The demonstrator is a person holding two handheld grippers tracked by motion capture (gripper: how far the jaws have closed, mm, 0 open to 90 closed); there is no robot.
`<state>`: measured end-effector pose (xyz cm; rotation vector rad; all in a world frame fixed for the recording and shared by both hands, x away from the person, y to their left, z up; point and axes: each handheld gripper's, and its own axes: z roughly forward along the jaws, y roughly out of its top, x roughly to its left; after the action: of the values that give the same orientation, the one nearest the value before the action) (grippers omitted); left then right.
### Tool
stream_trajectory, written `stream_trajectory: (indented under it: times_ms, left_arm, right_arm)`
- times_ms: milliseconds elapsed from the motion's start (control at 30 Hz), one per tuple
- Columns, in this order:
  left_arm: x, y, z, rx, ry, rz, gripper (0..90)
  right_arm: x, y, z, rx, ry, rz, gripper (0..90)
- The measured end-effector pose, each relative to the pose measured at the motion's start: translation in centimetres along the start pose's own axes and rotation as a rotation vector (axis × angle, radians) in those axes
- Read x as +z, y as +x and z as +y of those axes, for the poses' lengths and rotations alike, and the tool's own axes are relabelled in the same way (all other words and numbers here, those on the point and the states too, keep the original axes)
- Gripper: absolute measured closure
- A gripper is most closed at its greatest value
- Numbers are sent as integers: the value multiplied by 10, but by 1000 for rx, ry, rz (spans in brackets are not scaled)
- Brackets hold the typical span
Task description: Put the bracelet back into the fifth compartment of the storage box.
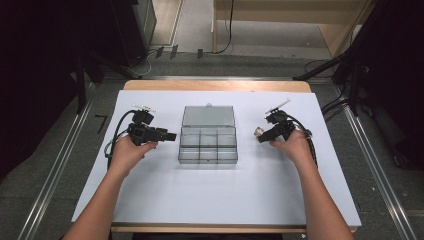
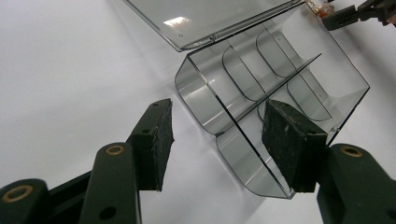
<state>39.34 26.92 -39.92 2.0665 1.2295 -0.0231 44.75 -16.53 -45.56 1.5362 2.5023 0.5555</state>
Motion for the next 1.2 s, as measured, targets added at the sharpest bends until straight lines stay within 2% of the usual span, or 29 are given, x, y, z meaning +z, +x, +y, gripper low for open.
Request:
stream_trajectory:
  times_ms: [100,233,667,833,1067,1200]
  left_arm:
    - [-1,1,-1,-4,-1,3,443]
    - [-2,1,-2,-9,-2,5,443]
    - [-2,2,-3,-10,-6,6,443]
    - [-3,2,-3,-10,-5,6,443]
    - [-4,4,-3,-18,-17,7,443]
    - [-4,4,-2,-20,-17,7,444]
  right_arm:
    - [4,1,1,-5,4,-8,150]
    - [3,1,3,-23,0,-15,235]
    - [-4,4,2,-34,-8,-8,632]
    - [-4,6,2,-32,-3,19,802]
    - [-5,0,3,-12,-4,67,847]
    - [-5,2,4,-19,-10,68,848]
